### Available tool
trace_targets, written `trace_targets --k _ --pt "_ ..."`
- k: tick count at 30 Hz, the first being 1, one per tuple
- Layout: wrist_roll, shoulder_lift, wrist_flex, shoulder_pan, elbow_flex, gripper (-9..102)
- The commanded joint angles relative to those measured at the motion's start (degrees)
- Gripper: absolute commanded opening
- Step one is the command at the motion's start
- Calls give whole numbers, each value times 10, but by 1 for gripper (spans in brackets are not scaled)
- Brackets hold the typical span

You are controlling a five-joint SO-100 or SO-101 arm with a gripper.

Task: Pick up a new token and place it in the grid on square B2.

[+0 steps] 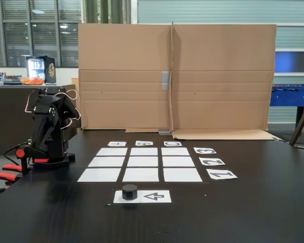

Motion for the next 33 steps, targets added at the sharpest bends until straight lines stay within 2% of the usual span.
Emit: trace_targets --k 1,13,16,21,33 --pt "-5 -49 1 -11 -58 11" --pt "-18 -421 12 -35 -356 12" --pt "-18 -484 19 -47 -416 13" --pt "-53 -591 79 -76 -526 15" --pt "-112 -758 112 -141 -670 19"
